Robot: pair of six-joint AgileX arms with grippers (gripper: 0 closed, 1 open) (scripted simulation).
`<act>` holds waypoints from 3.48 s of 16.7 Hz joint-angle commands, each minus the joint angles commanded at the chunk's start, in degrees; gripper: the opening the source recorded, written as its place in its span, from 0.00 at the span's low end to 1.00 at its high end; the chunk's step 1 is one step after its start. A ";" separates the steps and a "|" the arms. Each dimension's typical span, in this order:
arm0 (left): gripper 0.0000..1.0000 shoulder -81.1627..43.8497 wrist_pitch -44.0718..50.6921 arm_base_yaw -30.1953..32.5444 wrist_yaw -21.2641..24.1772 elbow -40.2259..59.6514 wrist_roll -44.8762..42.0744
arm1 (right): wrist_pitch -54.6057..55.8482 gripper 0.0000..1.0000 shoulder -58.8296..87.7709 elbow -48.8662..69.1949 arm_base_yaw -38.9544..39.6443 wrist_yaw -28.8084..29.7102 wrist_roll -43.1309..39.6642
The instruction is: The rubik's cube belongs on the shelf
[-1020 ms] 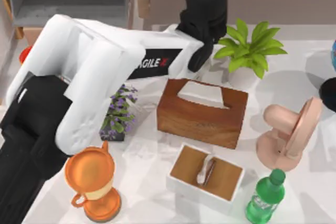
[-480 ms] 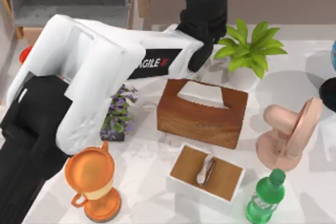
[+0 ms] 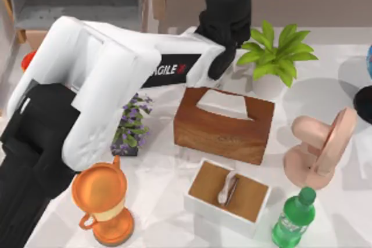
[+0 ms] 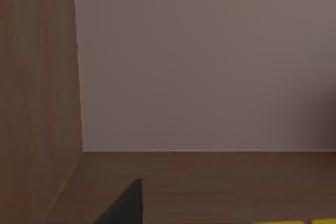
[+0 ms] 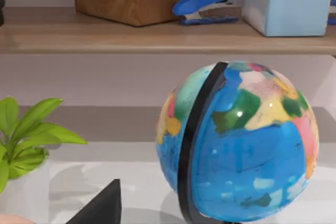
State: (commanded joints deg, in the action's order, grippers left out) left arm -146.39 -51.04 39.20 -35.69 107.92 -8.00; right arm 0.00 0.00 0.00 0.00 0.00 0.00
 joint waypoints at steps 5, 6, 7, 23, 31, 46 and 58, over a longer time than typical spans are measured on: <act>1.00 0.00 0.00 0.00 0.00 0.00 0.00 | 0.00 1.00 0.00 0.00 0.00 0.00 0.00; 1.00 0.00 0.00 0.00 0.00 0.00 0.00 | 0.00 1.00 0.00 0.00 0.00 0.00 0.00; 1.00 0.02 -0.01 0.22 0.00 -0.02 0.00 | 0.00 1.00 0.00 0.00 0.00 0.00 0.00; 1.00 30.36 -22.46 -9.61 27.25 -33.62 -28.76 | 0.00 1.00 0.00 0.00 0.00 0.00 0.00; 1.00 42.85 -34.53 -44.10 49.95 -60.03 -53.47 | 0.00 1.00 0.00 0.00 0.00 0.00 0.00; 1.00 32.65 -37.35 -80.51 79.12 -82.84 -82.98 | 0.00 1.00 0.00 0.00 0.00 0.00 0.00; 1.00 30.59 -34.70 -77.07 76.01 -78.51 -83.08 | 0.00 1.00 0.00 0.00 0.00 0.00 0.00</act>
State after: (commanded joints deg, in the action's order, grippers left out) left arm -115.81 -85.73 -37.87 40.31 29.41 -91.08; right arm 0.00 0.00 0.00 0.00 0.00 0.00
